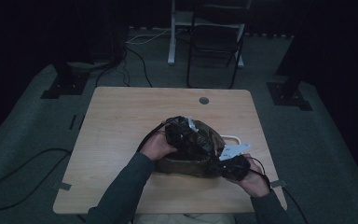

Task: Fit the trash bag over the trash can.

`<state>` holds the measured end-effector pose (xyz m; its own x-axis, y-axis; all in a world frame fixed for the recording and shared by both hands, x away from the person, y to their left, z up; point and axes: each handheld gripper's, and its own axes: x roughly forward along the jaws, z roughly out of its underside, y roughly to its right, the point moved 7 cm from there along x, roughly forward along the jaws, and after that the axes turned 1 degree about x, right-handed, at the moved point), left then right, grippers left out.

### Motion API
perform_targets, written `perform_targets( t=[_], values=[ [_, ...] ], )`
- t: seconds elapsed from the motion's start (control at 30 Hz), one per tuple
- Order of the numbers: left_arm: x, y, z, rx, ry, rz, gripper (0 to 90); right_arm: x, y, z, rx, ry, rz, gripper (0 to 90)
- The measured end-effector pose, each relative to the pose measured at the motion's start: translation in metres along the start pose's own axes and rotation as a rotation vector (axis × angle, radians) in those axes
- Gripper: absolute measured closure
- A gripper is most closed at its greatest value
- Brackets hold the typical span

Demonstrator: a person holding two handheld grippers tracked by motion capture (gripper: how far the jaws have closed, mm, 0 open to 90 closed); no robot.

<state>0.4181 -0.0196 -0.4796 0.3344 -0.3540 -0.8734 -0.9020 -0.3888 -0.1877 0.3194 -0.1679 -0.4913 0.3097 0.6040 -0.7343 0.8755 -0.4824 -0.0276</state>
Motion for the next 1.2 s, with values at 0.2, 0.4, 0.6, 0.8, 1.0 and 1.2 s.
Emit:
perform_targets(
  t=[0.2,0.4,0.6,0.8,1.0,1.2],
  values=[
    [0.003,0.001,0.001,0.017,-0.025,-0.010,54.5,0.001,0.000,0.000,-0.001,-0.004,-0.003,90.0],
    [0.005,0.000,0.003,0.022,-0.042,-0.015,54.2,0.001,-0.001,0.001,-0.003,-0.005,-0.005,90.0],
    [0.008,0.000,0.006,0.025,-0.057,-0.015,54.2,0.001,-0.001,0.001,-0.002,-0.009,-0.006,90.0],
    [0.010,0.001,0.007,0.033,-0.070,-0.018,54.2,0.002,-0.001,0.001,-0.002,-0.012,-0.007,90.0],
    [0.012,0.001,0.009,0.036,-0.082,-0.020,54.2,0.002,-0.002,0.001,-0.003,-0.014,-0.008,90.0],
    [0.014,0.002,0.012,0.035,-0.095,-0.019,54.2,0.002,-0.002,0.001,-0.005,-0.015,-0.009,90.0]
  ],
)
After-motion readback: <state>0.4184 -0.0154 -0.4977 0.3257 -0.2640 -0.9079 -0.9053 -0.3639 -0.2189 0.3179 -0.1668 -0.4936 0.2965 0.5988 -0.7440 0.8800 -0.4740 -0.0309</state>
